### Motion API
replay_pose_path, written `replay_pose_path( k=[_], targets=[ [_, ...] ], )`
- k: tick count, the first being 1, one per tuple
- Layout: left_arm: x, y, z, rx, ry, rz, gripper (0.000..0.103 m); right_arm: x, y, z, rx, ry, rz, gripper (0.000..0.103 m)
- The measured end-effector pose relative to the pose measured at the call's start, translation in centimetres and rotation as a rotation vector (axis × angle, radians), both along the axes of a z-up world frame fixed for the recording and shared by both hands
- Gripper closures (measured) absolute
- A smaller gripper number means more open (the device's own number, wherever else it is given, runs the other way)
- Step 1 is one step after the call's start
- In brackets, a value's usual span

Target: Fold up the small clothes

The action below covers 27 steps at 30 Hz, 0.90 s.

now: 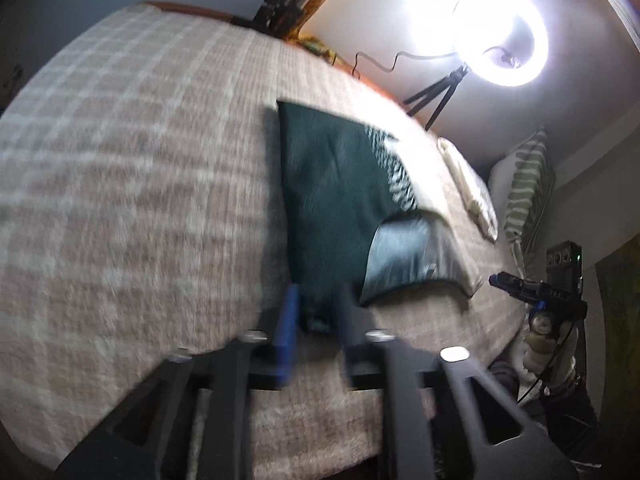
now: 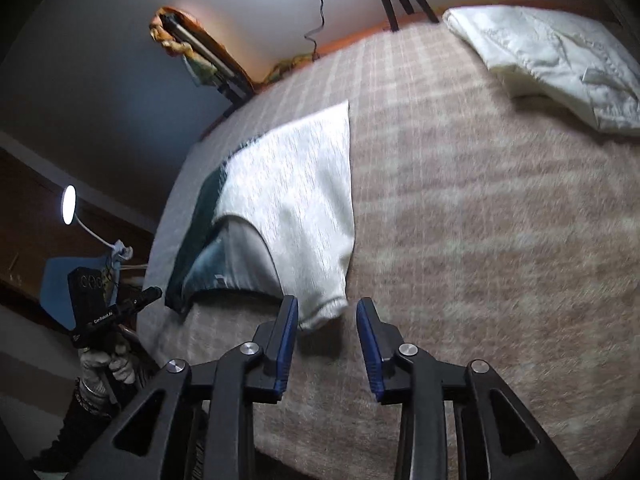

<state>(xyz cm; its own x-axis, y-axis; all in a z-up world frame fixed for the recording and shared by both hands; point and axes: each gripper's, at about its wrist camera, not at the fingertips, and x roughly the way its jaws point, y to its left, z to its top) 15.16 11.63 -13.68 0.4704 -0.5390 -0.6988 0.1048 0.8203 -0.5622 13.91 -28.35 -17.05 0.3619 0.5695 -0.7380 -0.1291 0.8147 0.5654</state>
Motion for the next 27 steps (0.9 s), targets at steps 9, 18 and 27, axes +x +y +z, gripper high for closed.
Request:
replay_pose_path(
  k=[9, 18, 27],
  targets=[
    [5.6, 0.7, 0.3, -0.106, 0.016, 0.071, 0.053, 2.9, 0.4, -1.9, 0.034, 0.032, 0.000, 0.045],
    [9.7, 1.7, -1.2, -0.156, 0.066, 0.111, 0.046, 3.7, 0.0, -4.2, 0.135, 0.079, -0.006, 0.045],
    [12.5, 1.2, -2.1, -0.181, 0.081, 0.101, 0.046, 4.1, 0.3, -4.6, 0.190, 0.075, 0.007, 0.045]
  ],
)
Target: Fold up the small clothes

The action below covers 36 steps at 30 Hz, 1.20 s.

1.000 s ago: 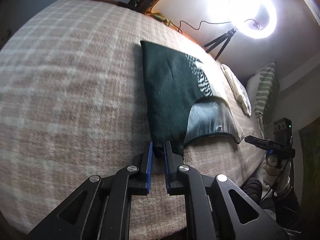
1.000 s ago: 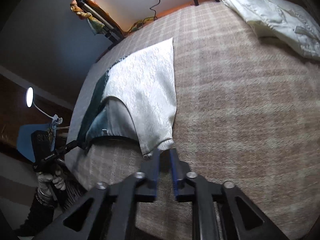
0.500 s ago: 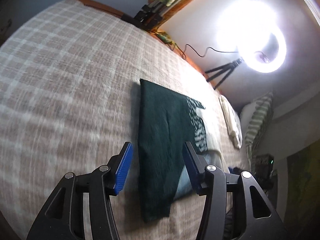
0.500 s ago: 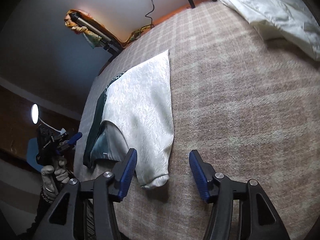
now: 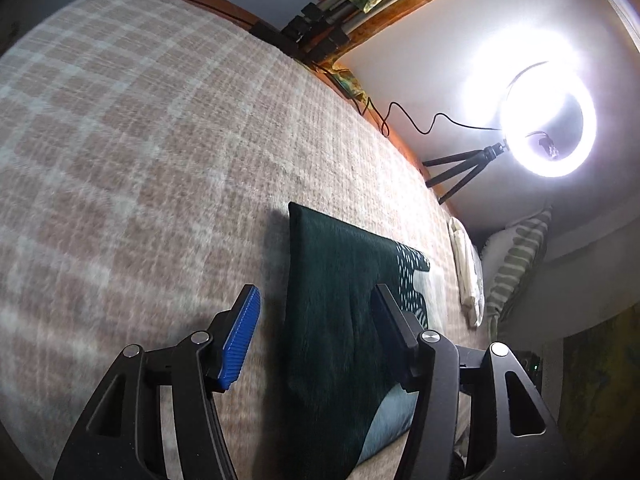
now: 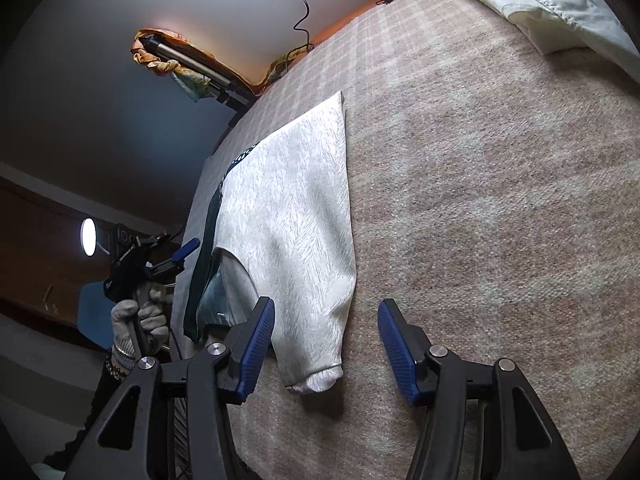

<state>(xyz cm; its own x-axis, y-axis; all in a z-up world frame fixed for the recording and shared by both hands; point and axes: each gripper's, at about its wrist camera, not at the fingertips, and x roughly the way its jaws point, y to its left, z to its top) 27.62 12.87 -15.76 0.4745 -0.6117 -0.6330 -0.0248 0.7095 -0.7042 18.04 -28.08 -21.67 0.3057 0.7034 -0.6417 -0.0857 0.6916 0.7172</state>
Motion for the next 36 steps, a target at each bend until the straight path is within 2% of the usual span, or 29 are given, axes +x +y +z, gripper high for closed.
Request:
replay_pose_path(
  k=[7, 14, 18, 28, 31, 34, 36],
  targets=[
    [1.5, -0.7, -1.7, -0.040, 0.023, -0.005, 0.046, 0.3, -0.6, -0.5, 0.047, 0.006, 0.003, 0.045],
    [2.3, -1.0, -2.0, -0.066, -0.006, 0.001, 0.046, 0.5, -1.0, -0.8, 0.093, 0.010, 0.017, 0.045],
    [2.7, -1.6, -2.0, -0.079, -0.013, -0.011, 0.047, 0.7, 0.0, -1.2, 0.110, 0.022, 0.046, 0.050],
    [3.6, -3.3, -1.7, -0.039, -0.042, -0.051, 0.049, 1.2, 2.6, -1.2, 0.119, 0.011, 0.075, 0.050],
    [3.9, -3.7, -1.7, -0.015, -0.040, -0.060, 0.059, 1.3, 3.1, -1.0, 0.109, 0.006, 0.084, 0.051],
    [4.0, -4.2, -1.9, 0.014, -0.042, -0.072, 0.076, 1.2, 3.6, -0.8, 0.079, 0.000, 0.093, 0.057],
    [4.0, -4.7, -2.0, 0.052, -0.051, -0.077, 0.085, 1.2, 4.1, -0.7, 0.053, 0.001, 0.099, 0.065]
  ],
)
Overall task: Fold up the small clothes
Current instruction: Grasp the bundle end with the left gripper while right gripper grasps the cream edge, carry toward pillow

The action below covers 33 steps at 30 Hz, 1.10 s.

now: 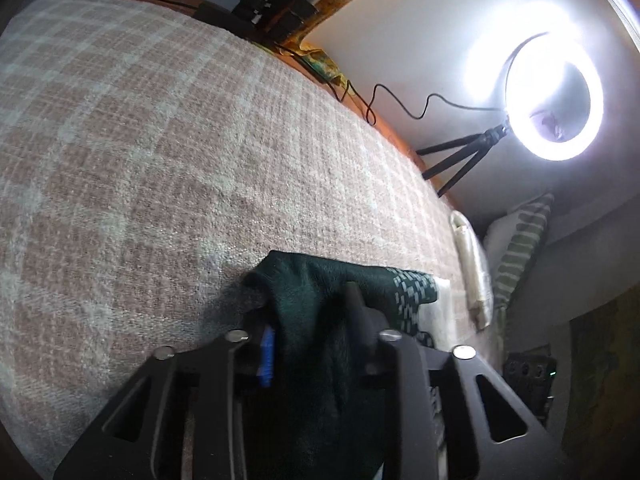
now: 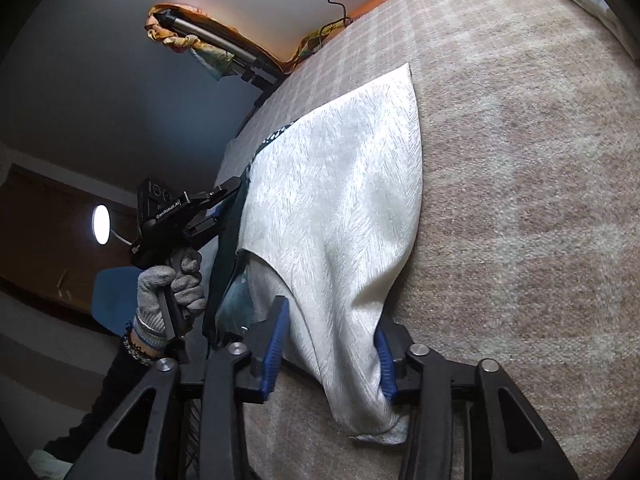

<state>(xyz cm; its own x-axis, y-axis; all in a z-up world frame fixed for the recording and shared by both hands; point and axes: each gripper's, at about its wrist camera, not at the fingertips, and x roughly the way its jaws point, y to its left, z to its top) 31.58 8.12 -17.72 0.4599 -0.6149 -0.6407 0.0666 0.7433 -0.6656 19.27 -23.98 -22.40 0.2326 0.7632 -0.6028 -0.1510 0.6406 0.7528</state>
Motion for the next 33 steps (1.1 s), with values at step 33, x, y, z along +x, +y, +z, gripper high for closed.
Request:
replay_pose_path(
  k=[33],
  targets=[
    [-4.6, -5.5, 9.3, 0.240, -0.330, -0.072, 0.101, -5.2, 4.6, 11.1, -0.693, -0.442, 0.059, 0.101]
  ],
)
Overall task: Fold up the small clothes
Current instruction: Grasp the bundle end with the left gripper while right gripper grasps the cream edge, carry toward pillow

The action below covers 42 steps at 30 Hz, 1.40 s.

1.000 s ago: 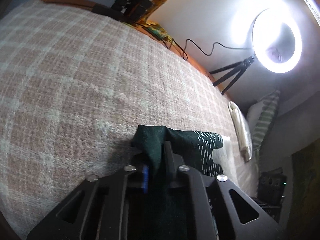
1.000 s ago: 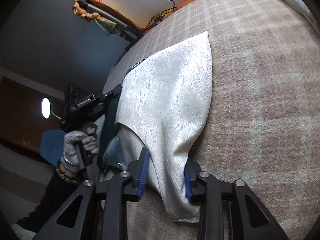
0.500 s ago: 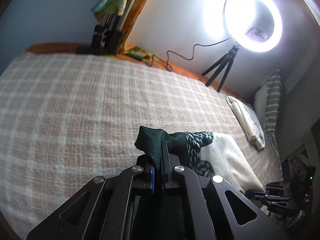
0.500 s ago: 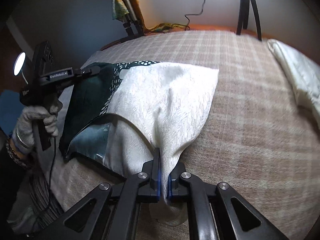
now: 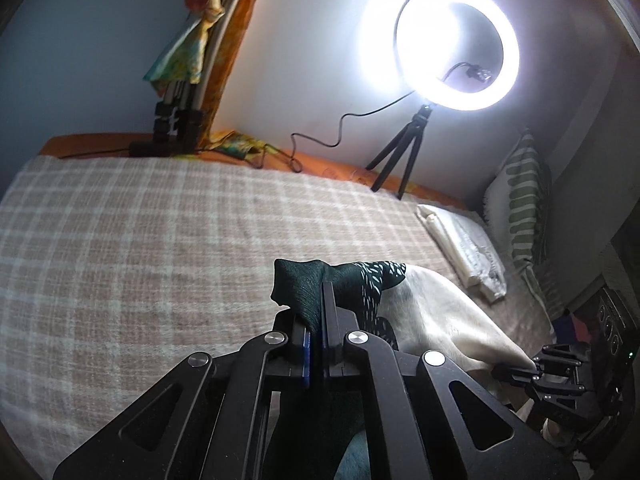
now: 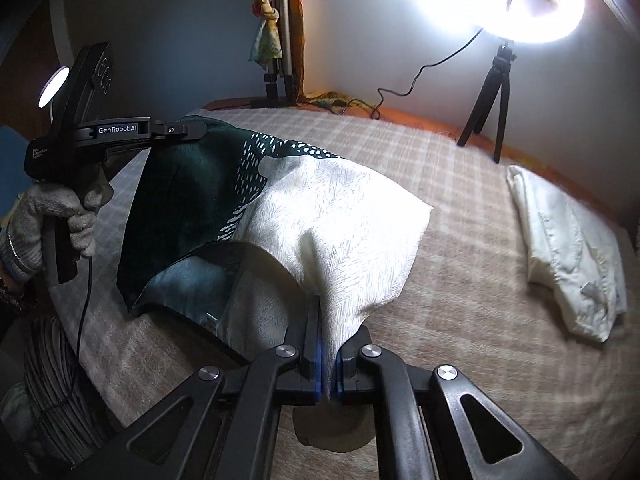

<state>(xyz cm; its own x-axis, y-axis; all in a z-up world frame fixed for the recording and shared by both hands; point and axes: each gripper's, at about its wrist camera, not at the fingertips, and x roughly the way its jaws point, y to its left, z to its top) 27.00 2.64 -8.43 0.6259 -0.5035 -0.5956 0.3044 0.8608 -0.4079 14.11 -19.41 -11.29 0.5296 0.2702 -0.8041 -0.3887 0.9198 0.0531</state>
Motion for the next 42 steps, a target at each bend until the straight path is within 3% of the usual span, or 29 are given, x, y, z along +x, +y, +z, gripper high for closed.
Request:
replay_pose_path(
  k=[12, 19, 33, 42],
  targets=[
    [1.2, -6.7, 2.8, -0.030, -0.059, -0.088, 0.101, -0.1, -6.1, 3.3, -0.082, -0.076, -0.081, 0.101],
    [3.3, -13.0, 3.9, -0.053, -0.087, -0.155, 0.101, 0.4, -11.3, 4.6, -0.134, -0.109, -0.153, 0.101],
    [8.5, -26.1, 5.7, -0.087, -0.133, -0.229, 0.101, 4.4, -22.9, 5.8, -0.284, -0.179, -0.287, 0.101],
    [12.2, -32.9, 5.0, -0.056, -0.141, -0.238, 0.101, 7.9, -29.8, 3.9, -0.338, -0.202, -0.346, 0.101]
  ],
)
